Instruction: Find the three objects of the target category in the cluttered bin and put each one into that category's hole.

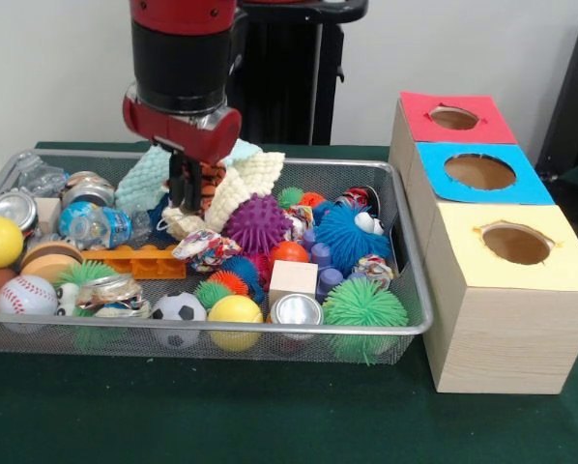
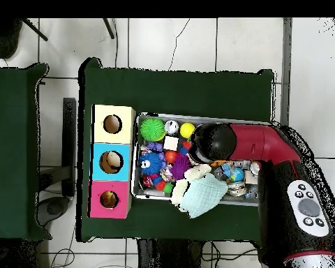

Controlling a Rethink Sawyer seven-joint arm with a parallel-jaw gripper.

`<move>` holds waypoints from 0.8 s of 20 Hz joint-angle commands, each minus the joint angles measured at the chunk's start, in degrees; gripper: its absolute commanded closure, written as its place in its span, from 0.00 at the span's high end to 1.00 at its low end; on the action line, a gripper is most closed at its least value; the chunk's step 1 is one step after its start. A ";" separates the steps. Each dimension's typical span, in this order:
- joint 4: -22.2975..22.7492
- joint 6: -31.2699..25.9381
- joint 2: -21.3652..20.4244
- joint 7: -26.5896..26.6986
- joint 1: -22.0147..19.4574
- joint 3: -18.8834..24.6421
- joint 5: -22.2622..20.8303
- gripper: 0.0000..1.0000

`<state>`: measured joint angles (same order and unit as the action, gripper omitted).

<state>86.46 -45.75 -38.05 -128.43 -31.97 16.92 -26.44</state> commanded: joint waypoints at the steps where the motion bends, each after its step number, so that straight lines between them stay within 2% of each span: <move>1: 6.03 -6.84 -3.71 6.61 1.08 2.72 2.51 0.00; 7: 6.84 -6.64 -4.42 4.83 2.09 2.70 4.29 0.00; 16: 6.17 -8.20 -5.35 1.23 6.09 1.53 6.57 0.00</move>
<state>87.98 -47.20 -43.25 -128.43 -27.77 16.91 -22.02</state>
